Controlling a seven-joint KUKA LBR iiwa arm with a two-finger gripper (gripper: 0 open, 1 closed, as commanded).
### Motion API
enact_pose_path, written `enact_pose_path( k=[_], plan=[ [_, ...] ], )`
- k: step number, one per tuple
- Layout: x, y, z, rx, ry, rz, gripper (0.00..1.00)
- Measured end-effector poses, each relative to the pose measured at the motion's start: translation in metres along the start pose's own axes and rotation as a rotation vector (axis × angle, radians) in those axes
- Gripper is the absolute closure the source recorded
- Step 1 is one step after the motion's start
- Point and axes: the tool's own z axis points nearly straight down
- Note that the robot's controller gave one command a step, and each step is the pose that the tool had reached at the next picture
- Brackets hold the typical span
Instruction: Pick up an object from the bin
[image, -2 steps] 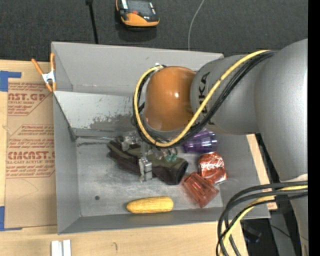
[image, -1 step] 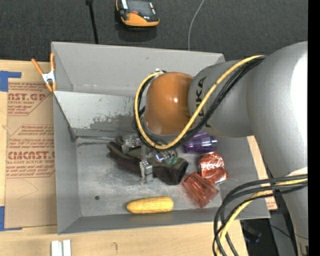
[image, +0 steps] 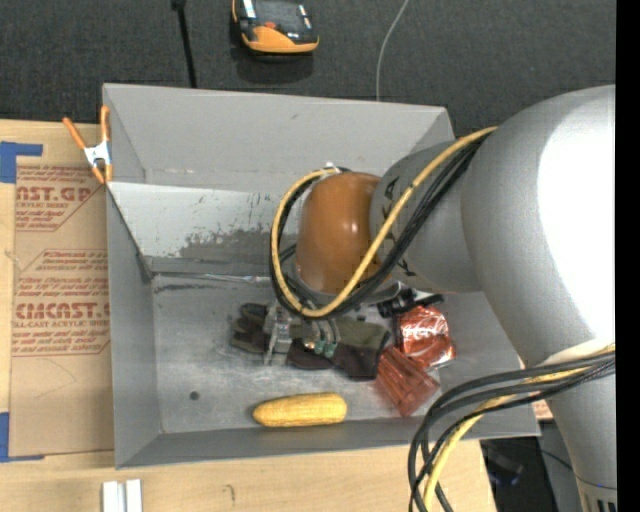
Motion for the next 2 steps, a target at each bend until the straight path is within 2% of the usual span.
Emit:
enact_pose_path(
  k=[1, 2],
  plan=[
    [0.000, 0.000, 0.000, 0.000, 0.000, 0.000, 1.00],
    [-0.017, 0.009, -0.173, 0.000, -0.003, 0.038, 1.00]
  ],
)
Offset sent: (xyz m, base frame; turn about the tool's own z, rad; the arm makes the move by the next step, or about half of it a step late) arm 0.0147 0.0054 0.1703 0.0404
